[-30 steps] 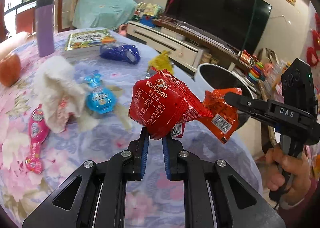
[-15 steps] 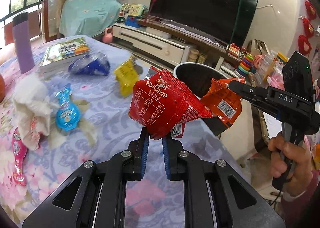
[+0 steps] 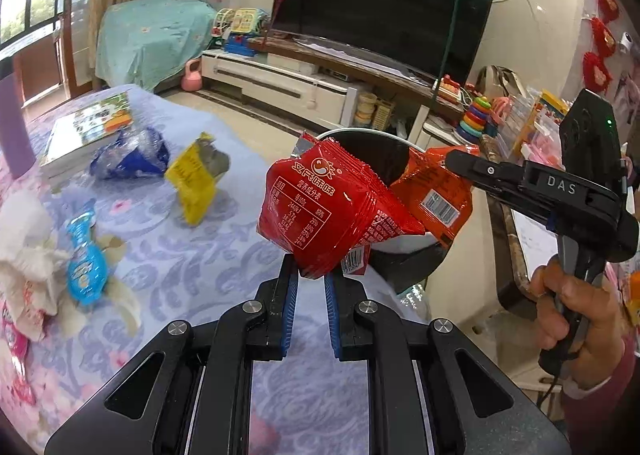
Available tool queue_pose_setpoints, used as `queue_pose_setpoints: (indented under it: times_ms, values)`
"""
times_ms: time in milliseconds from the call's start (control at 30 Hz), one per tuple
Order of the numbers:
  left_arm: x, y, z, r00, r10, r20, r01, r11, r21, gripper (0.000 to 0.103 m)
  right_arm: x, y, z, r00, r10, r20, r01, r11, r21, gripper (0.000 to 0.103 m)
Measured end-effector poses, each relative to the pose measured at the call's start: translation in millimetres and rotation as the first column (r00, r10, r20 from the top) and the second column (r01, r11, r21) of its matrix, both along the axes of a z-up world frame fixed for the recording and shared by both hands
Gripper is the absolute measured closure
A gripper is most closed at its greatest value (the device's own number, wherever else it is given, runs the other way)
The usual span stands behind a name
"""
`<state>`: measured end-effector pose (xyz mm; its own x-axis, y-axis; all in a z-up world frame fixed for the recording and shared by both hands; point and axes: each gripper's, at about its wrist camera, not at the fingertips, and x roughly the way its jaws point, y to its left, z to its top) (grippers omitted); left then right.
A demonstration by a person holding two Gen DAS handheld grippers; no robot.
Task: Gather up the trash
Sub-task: 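Carry the red and orange wrappers over the trash bin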
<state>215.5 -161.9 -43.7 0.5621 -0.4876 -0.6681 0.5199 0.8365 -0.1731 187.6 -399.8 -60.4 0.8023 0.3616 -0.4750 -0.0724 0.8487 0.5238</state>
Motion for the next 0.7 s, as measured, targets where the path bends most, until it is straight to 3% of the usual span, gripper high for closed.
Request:
queue_pose_setpoints:
  times_ms: [700]
  values:
    - [35.3,-69.4,6.0,0.998,-0.070,0.005,0.069,0.997,0.045,0.090,20.8,-44.5,-4.3,0.996,-0.081,-0.030,0.079,0.995,-0.055,0.092]
